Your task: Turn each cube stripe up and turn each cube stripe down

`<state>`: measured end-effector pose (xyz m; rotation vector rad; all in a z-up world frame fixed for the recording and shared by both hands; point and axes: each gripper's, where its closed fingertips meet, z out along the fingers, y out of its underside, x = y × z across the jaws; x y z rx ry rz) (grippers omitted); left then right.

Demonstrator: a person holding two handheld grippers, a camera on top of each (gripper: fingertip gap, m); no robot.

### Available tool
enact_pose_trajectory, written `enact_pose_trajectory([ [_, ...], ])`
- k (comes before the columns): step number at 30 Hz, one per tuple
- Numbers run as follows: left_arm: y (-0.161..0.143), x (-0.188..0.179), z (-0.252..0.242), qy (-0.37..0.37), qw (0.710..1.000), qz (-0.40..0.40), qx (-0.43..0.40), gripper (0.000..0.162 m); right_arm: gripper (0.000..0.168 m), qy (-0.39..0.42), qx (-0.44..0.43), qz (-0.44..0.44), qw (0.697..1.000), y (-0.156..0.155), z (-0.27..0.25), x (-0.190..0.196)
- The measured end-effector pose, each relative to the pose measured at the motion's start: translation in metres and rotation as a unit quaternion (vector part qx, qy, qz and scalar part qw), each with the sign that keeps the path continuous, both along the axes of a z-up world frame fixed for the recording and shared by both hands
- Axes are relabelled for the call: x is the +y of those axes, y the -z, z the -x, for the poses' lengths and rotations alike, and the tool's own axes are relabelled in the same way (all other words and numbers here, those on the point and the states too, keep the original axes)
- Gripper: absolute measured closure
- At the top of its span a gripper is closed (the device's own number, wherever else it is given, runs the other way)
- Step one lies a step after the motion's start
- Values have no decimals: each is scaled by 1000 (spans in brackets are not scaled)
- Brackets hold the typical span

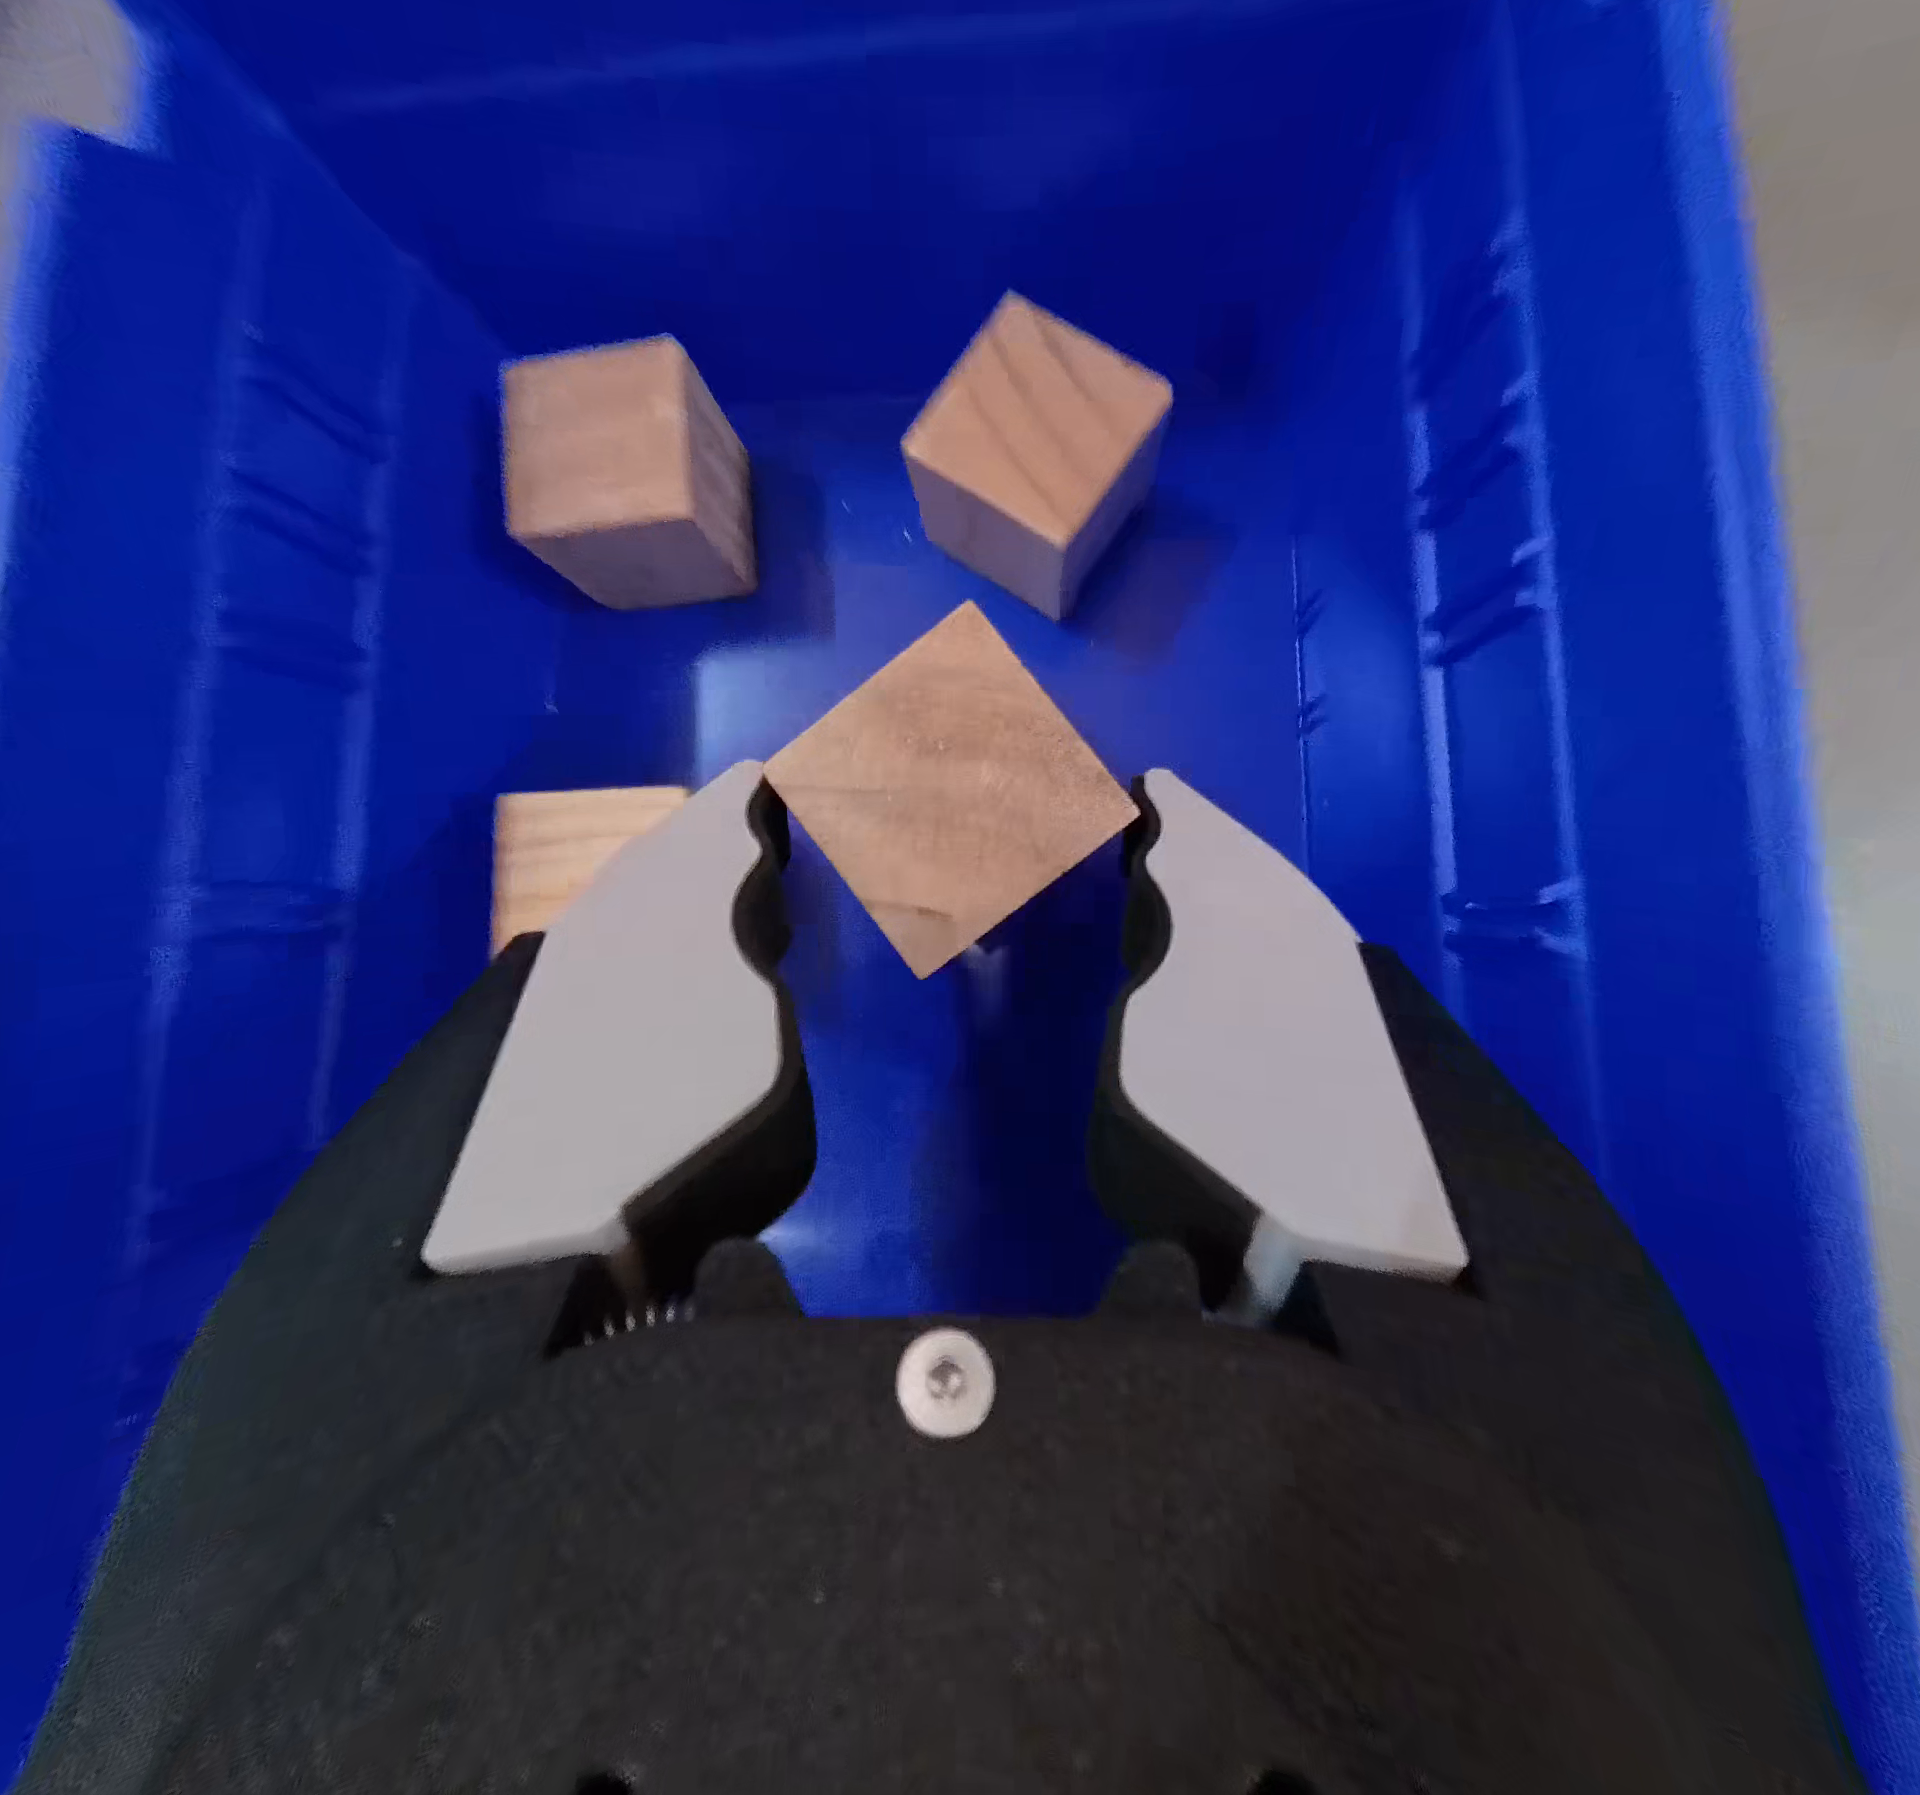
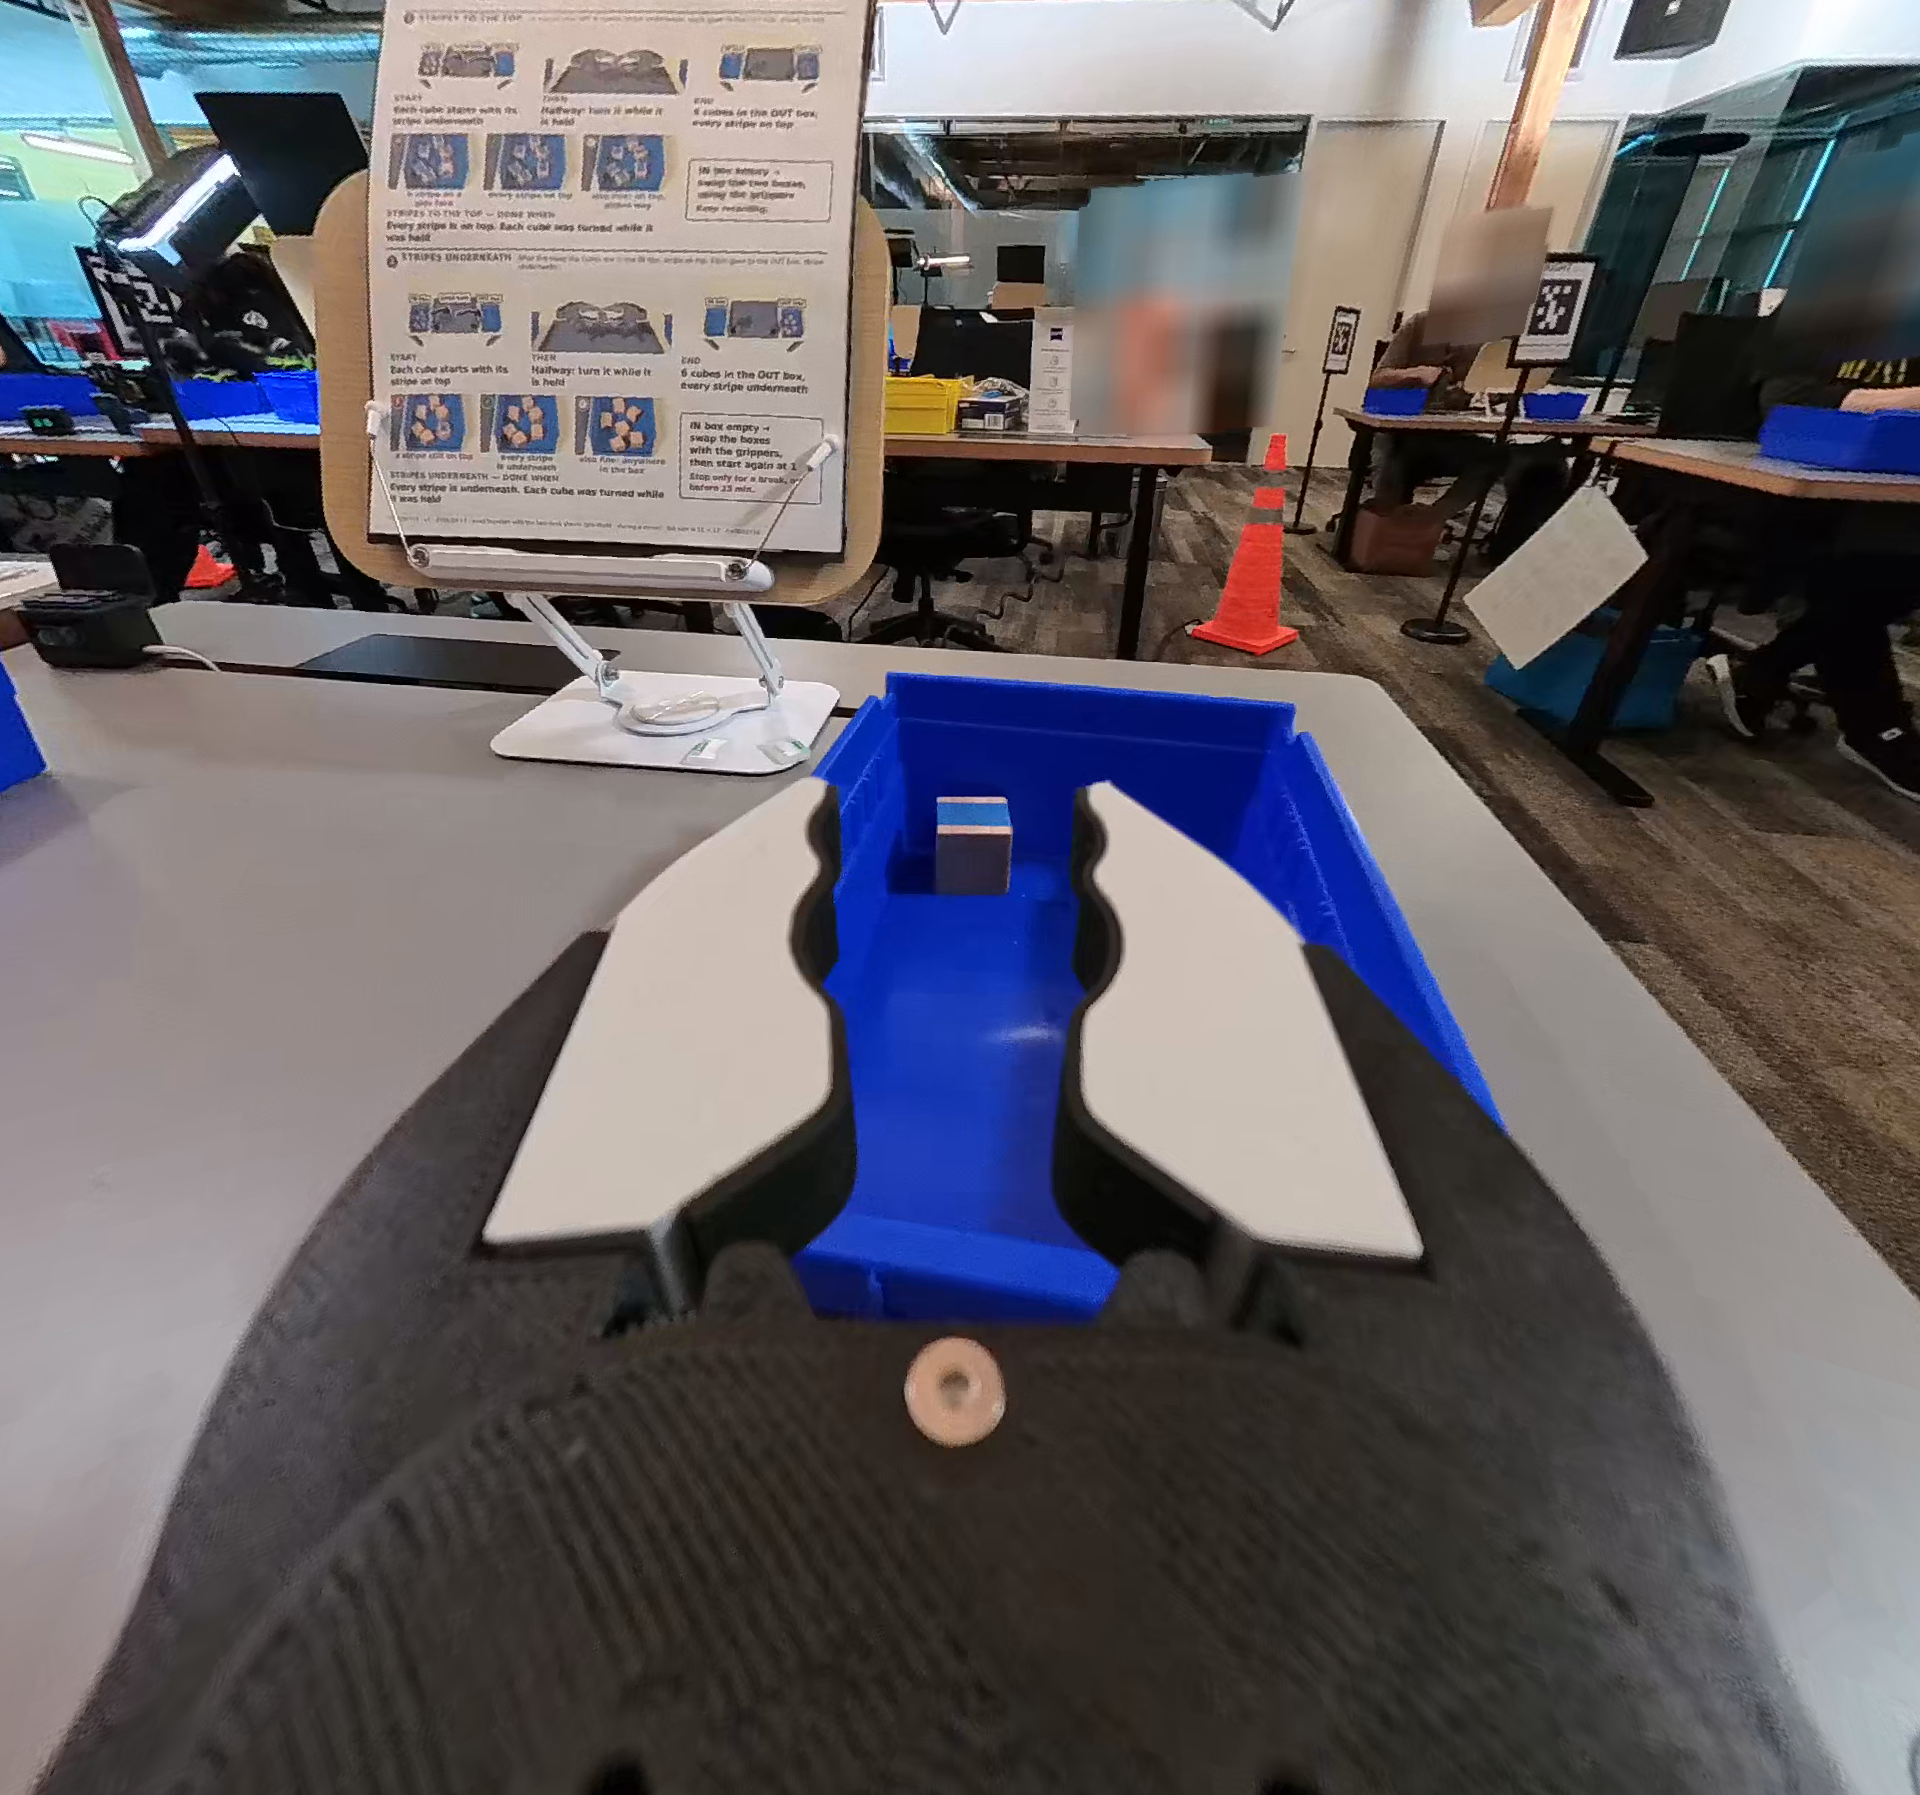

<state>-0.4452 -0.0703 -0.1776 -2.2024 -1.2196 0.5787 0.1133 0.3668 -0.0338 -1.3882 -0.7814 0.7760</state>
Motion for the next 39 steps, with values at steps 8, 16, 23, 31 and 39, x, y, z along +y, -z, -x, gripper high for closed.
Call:
enact_pose_trajectory([
  [8, -150, 68, -49, 122, 943, -278, 140, 99, 110, -34, -4, -38, 999, -6, 36, -26],
  [16, -247, 184, -281, 437, 613, -641, -150, 100, 93, -166, 5, -142, 976, -19, 98, -107],
  [23, -177, 230, -396, 465, 494, -618, -397, 100, 109, -199, 32, -342, 918, -23, 120, -185],
  [31, -133, 222, -413, 422, 451, -595, -515, 100, 101, -254, -21, -416, 873, 12, 136, -211],
  [39, -103, 217, -436, 471, 478, -496, -552, 100, 110, -280, -104, -493, 817, 45, 138, -224],
])
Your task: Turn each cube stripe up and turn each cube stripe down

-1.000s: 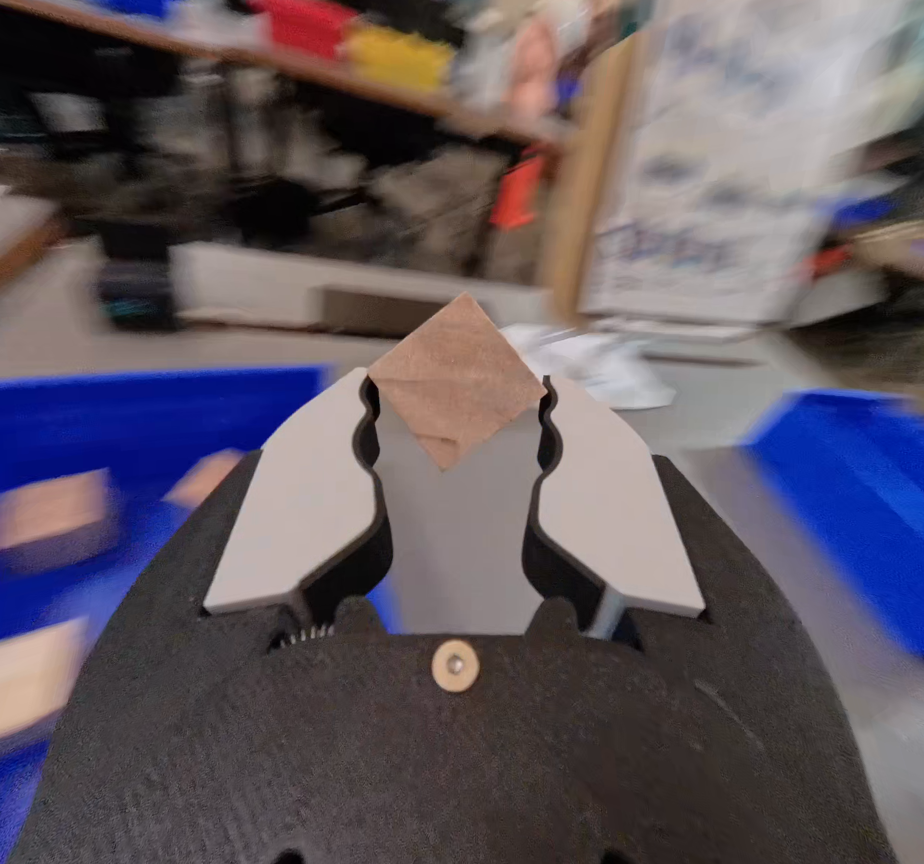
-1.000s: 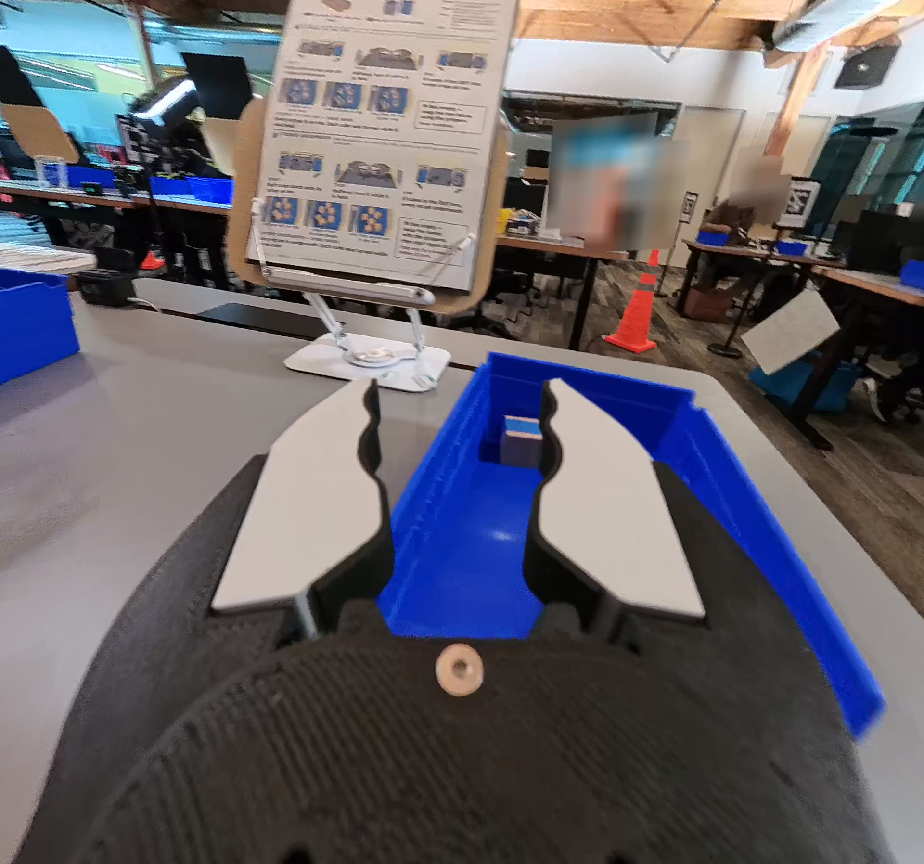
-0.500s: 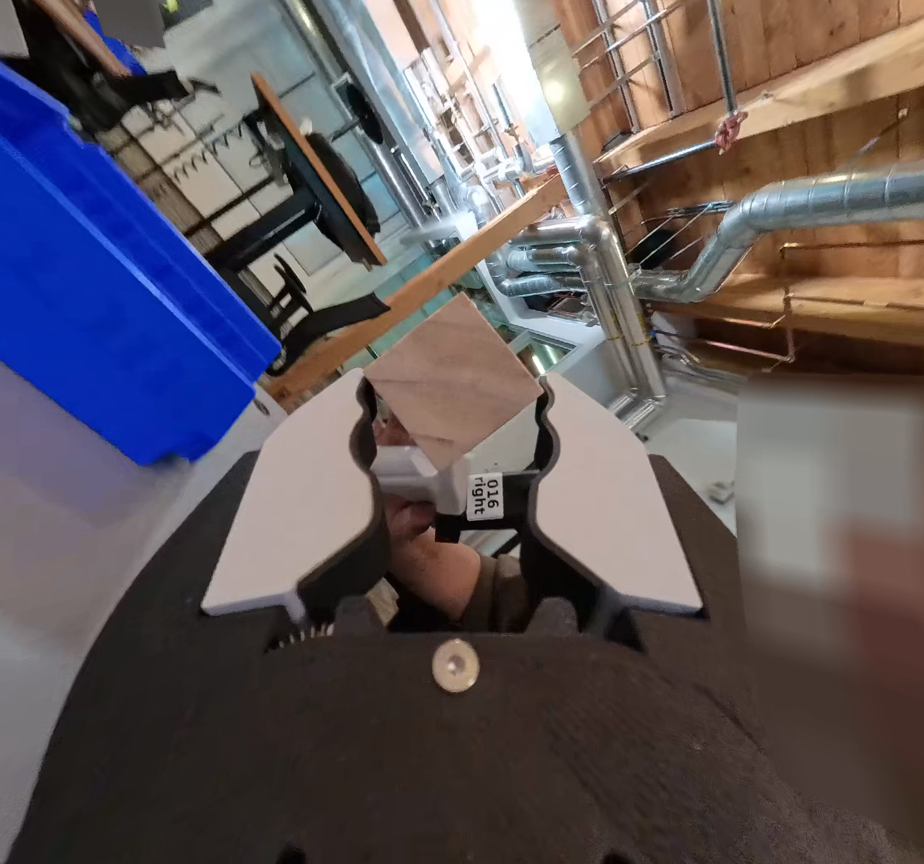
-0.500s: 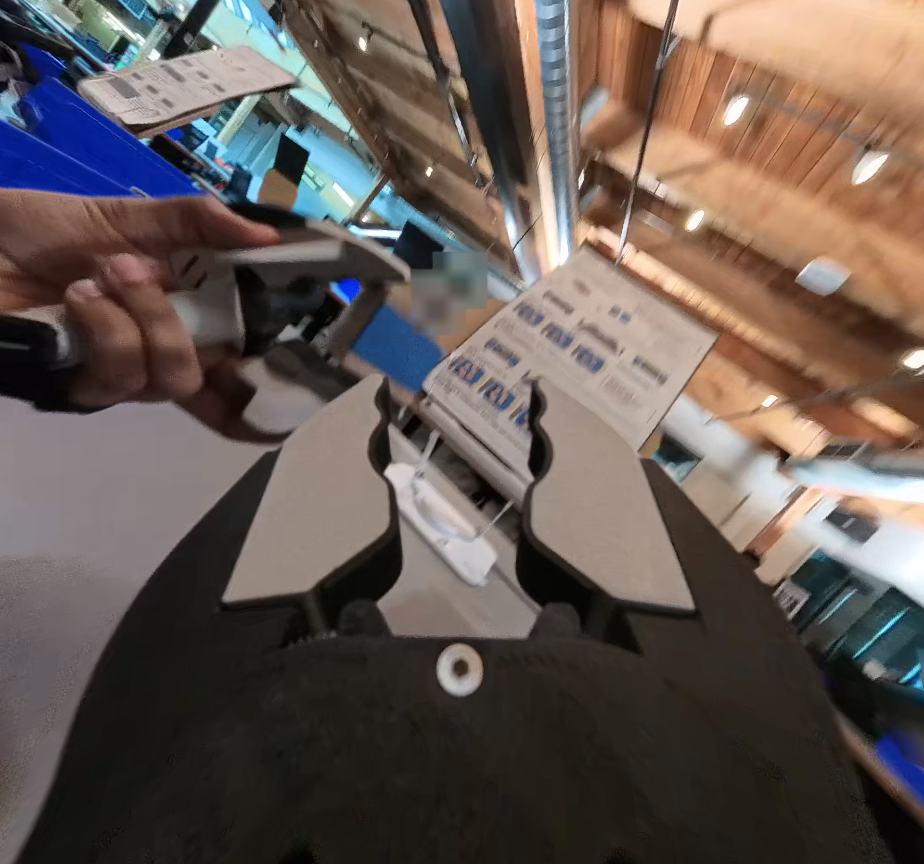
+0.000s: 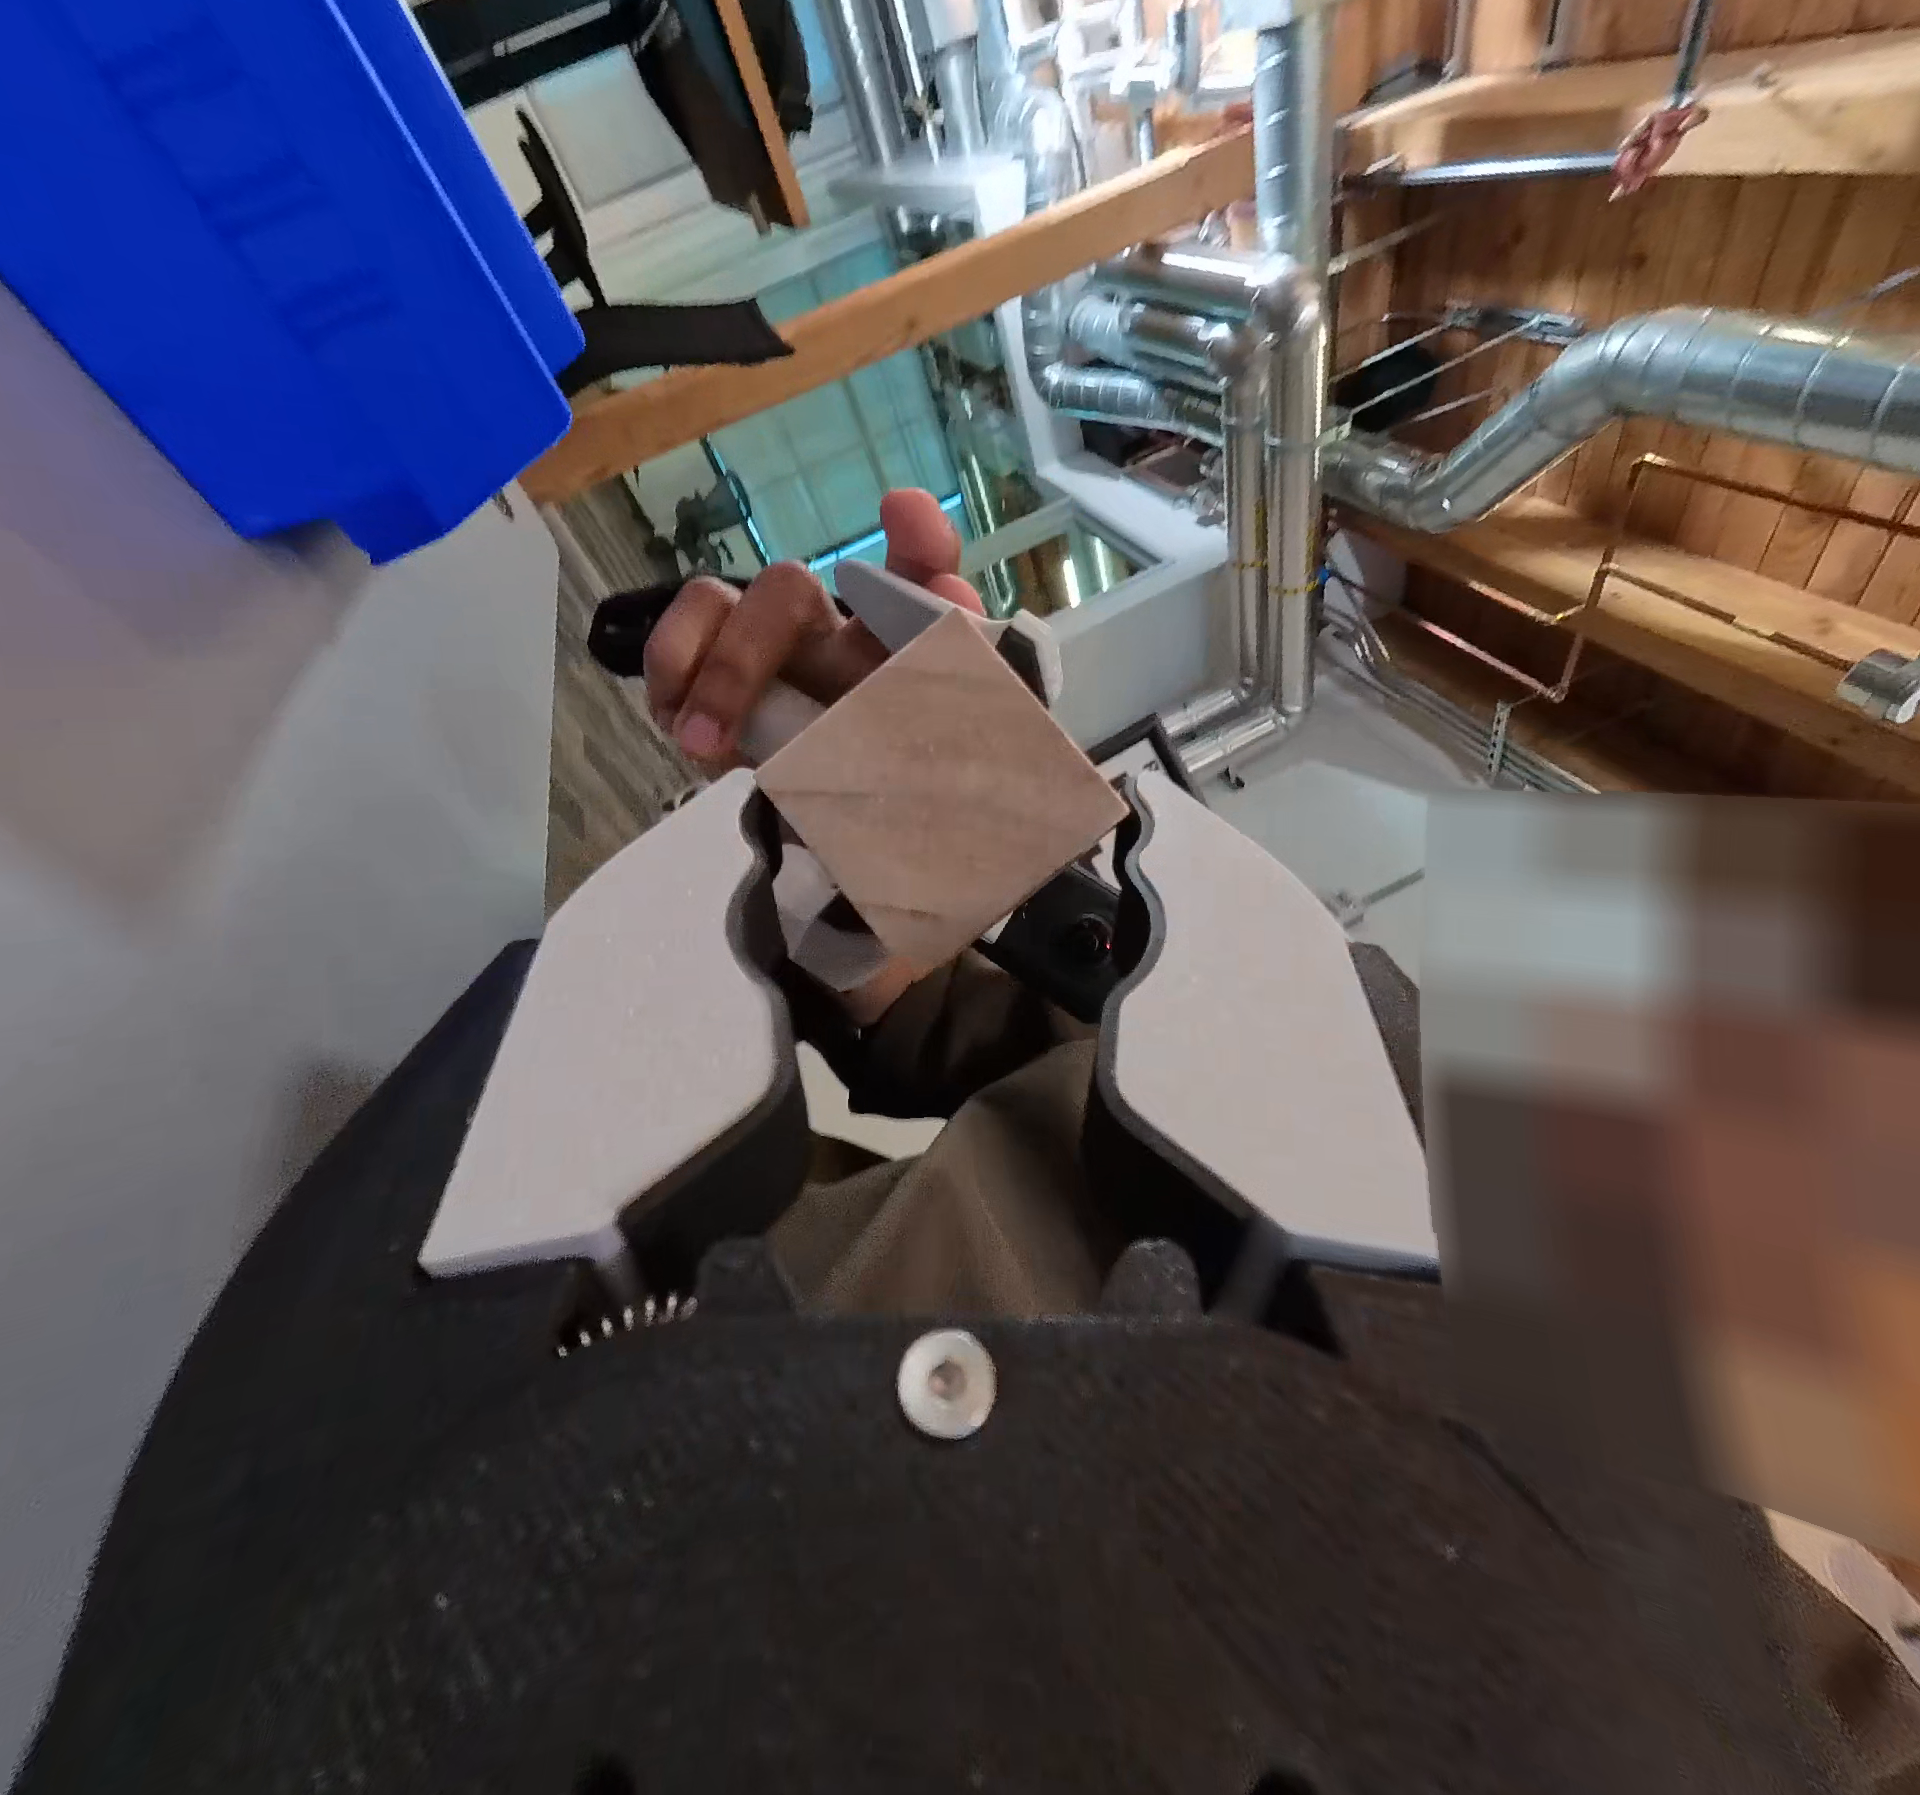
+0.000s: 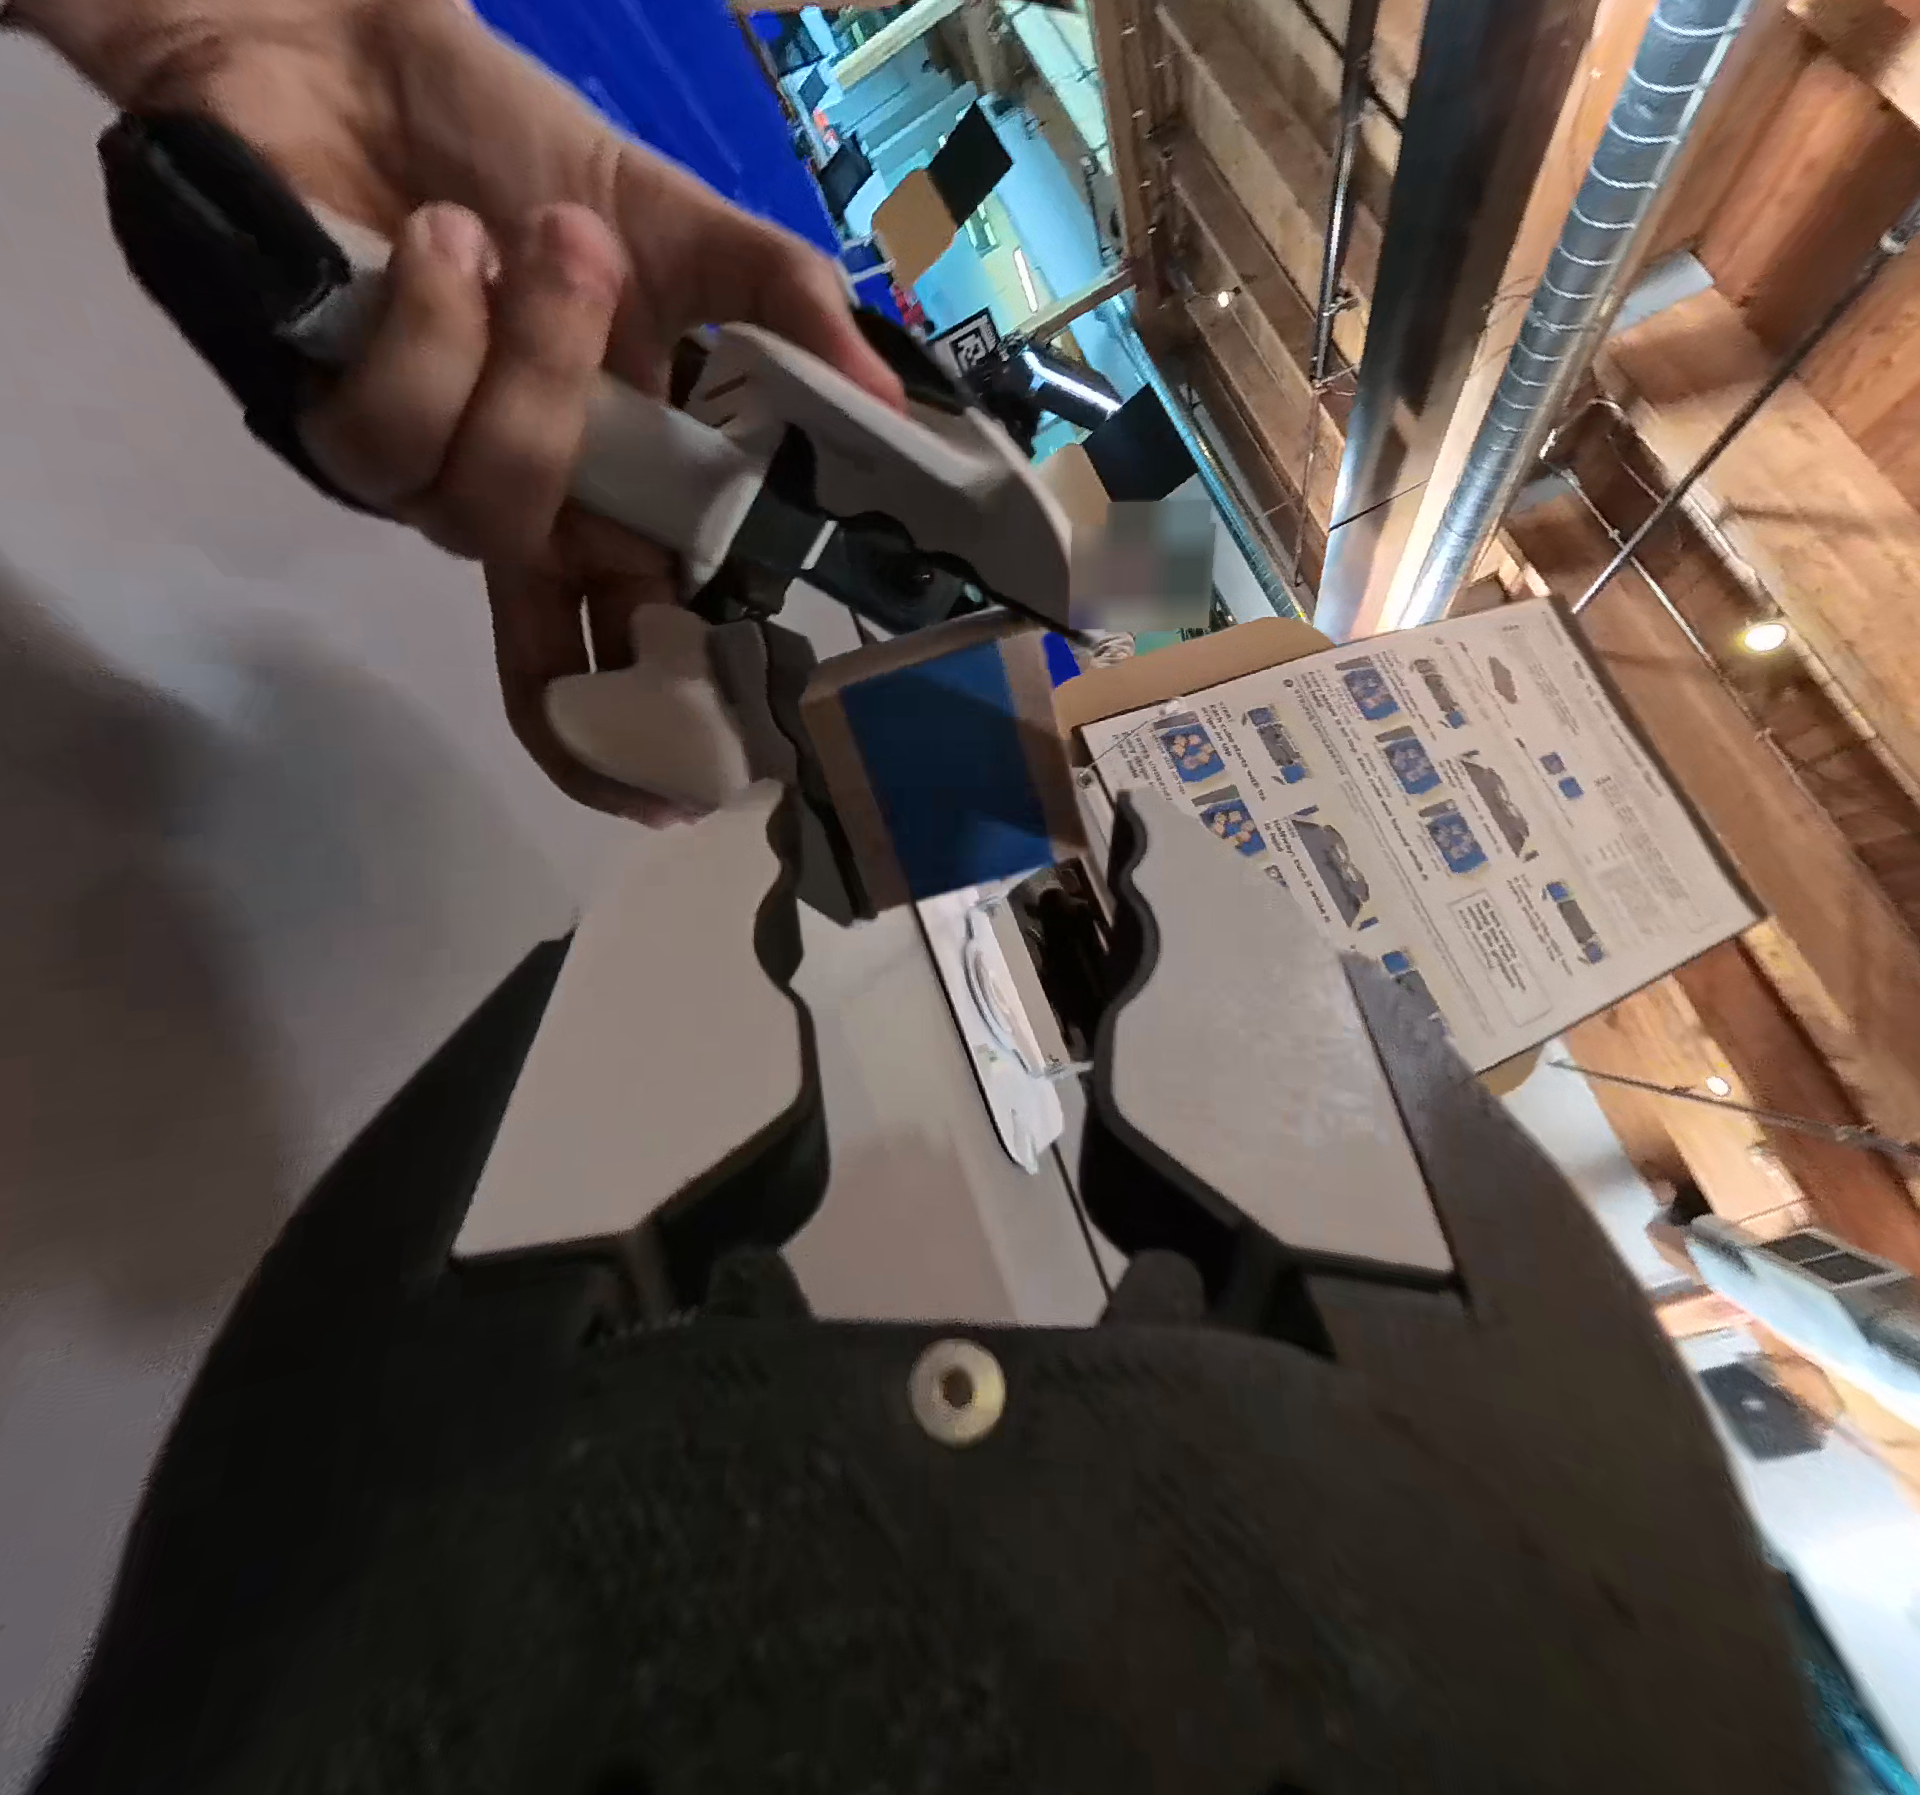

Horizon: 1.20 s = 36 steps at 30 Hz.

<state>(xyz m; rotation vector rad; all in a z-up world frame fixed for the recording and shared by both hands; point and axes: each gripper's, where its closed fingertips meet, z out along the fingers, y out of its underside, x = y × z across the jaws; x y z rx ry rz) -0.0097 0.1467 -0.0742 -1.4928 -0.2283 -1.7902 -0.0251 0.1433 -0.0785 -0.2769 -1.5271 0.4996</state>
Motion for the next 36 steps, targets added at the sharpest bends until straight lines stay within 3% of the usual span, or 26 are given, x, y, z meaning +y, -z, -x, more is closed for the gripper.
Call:
enact_pose_trajectory([
  [7, 7, -5, -13, 27, 999, 0, 31, 98, 121, 9, -13, -45, 999, 6, 2, -1],
  [9, 1, -4, -11, 13, 999, -17, 30, 84, 121, 9, -17, -25, 1000, 2, 0, 1],
  [12, -7, -1, 5, -39, 998, -43, 27, 77, 121, 26, 0, 18, 1000, -15, -3, 17],
  [16, -12, 1, 41, -120, 991, -57, 4, 77, 121, 70, 54, 120, 989, -55, -14, 65],
  [20, -5, -5, 63, -161, 986, -45, 8, 79, 121, 141, 56, 218, 964, -78, -30, 146],
  [22, -5, -9, 69, -173, 984, -46, 3, 83, 121, 179, -25, 269, 946, -58, -33, 191],
  [26, -1, -18, 73, -188, 981, -42, 17, 87, 121, 255, -199, 355, 877, 11, -46, 257],
  [31, 9, -34, 71, -206, 977, -26, 43, 87, 121, 275, -287, 335, 854, 64, -37, 287],
  [36, 21, -54, 74, -239, 968, -3, 76, 88, 121, 240, -366, 309, 844, 83, -6, 299],
])
